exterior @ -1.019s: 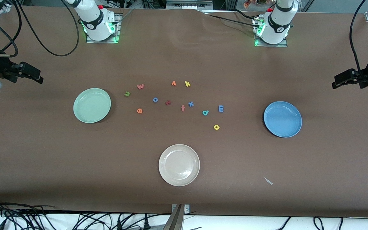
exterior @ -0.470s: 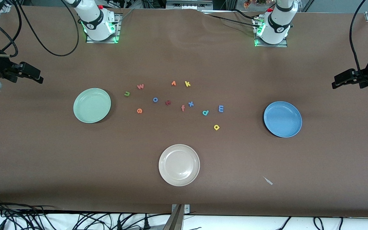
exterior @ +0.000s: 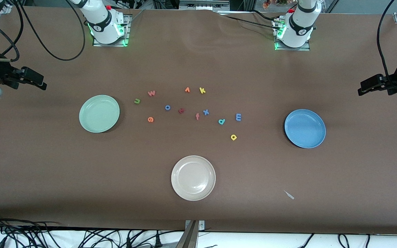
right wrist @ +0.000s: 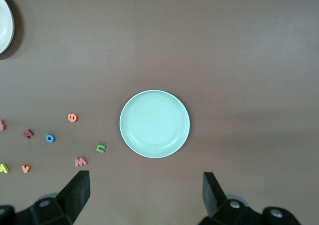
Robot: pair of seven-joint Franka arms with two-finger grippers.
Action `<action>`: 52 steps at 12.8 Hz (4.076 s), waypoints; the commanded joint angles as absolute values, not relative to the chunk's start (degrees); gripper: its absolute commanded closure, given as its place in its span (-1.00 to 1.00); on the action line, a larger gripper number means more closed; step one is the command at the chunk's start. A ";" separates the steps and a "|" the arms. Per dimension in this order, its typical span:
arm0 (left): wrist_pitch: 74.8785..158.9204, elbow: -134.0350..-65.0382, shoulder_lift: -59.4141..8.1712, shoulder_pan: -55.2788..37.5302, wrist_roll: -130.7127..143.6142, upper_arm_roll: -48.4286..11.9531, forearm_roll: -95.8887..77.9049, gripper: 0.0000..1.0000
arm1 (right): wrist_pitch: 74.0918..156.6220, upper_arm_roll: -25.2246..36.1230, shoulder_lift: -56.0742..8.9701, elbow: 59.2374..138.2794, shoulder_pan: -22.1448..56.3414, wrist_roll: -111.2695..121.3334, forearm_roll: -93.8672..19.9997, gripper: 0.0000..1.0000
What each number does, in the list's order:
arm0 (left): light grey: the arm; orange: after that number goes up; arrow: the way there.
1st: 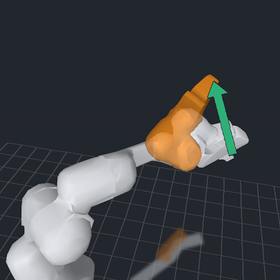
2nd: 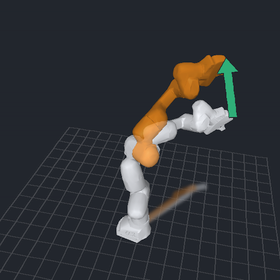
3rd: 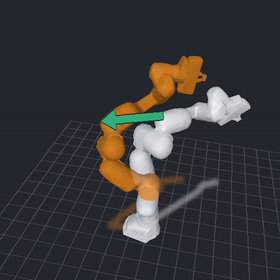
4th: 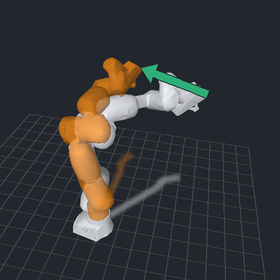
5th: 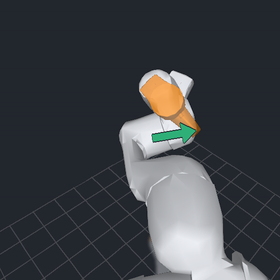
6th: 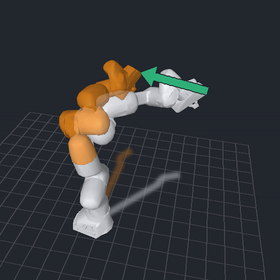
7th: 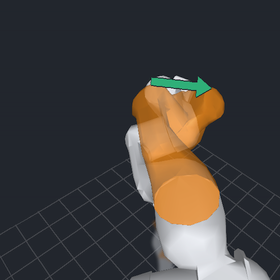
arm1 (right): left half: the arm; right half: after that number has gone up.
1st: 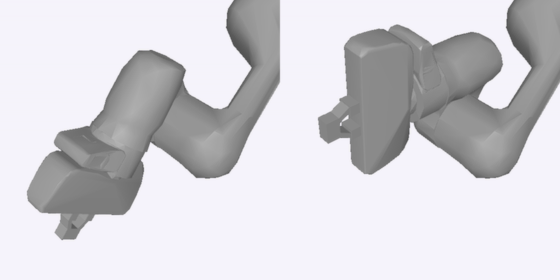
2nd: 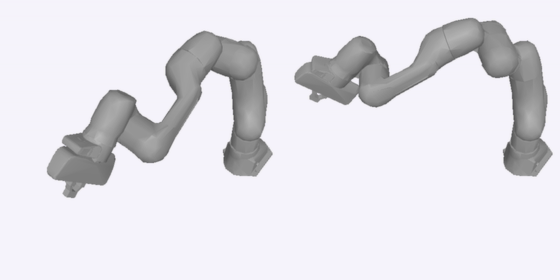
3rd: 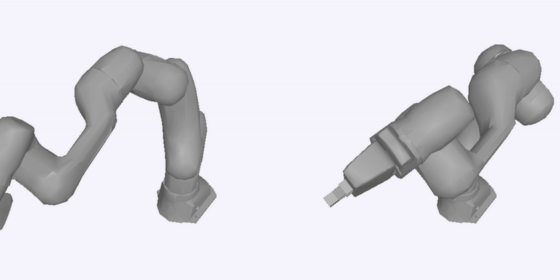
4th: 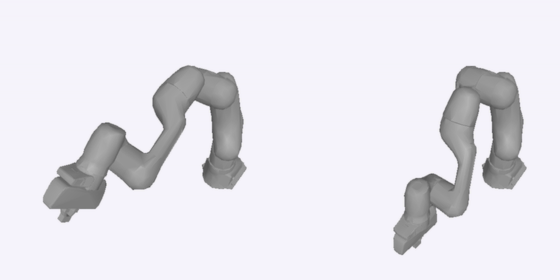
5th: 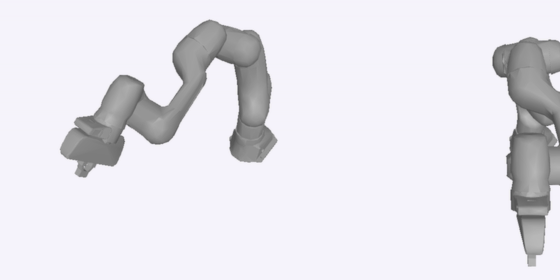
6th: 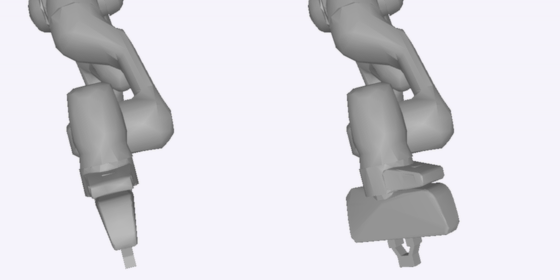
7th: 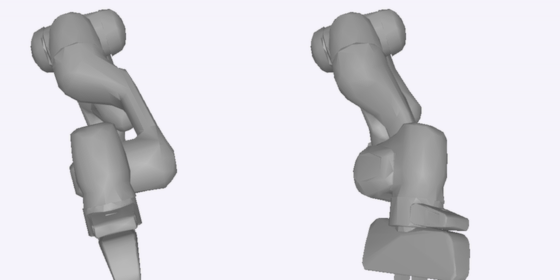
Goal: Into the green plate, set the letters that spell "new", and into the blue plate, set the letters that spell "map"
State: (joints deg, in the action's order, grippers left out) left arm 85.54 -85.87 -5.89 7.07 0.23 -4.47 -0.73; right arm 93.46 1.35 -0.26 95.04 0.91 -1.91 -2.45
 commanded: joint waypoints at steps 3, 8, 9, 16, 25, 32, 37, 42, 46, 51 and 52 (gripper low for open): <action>84.73 -84.99 -6.24 7.03 -1.14 -4.48 -1.05 -1.00 | 92.20 1.67 -0.53 93.69 0.97 -0.97 -3.52 -0.99; 84.73 -85.08 -6.24 7.03 -1.14 -4.48 -1.05 -1.00 | 92.20 1.67 -0.53 93.69 0.97 -0.97 -3.52 -0.99; 84.73 -85.08 -6.24 7.03 -1.14 -4.48 -1.05 -1.00 | 92.20 1.67 -0.53 93.69 0.97 -1.05 -3.52 -0.99; 84.73 -85.08 -6.24 7.03 -1.14 -4.48 -1.05 -1.00 | 92.20 1.67 -0.53 93.69 0.97 -1.05 -3.52 -0.99; 84.73 -85.17 -6.24 7.03 -1.14 -4.48 -1.05 -1.00 | 88.86 1.58 0.17 94.13 0.88 -2.11 -3.60 -0.99; 85.17 -85.08 -6.68 6.77 -0.53 -4.48 -1.05 -1.00 | 88.77 0.09 0.62 94.31 0.97 -2.29 -3.69 -0.99; 85.61 -84.55 -9.67 6.07 -0.44 -4.66 -1.32 -1.00 | 89.21 0.09 0.62 94.74 1.05 -4.55 -6.40 -0.99; 86.30 -84.46 -12.90 5.89 -0.35 -4.75 -1.23 -1.00 | 90.09 -1.93 0.88 96.50 1.23 -18.96 -6.59 -0.99; 86.66 -85.16 -17.82 -0.06 -0.35 -4.83 -2.02 -1.00 | 102.62 -2.37 2.45 107.80 1.23 -21.96 -6.24 -0.99; 92.27 -90.16 -18.46 -6.76 3.85 -5.53 -4.48 -1.00 | 108.78 -8.60 5.54 117.76 1.23 -38.40 -5.71 -0.99; 94.37 -91.65 -18.37 -7.46 6.48 -6.67 -4.31 -1.00 | 112.55 -9.66 5.54 120.21 1.23 -40.24 -5.63 -0.99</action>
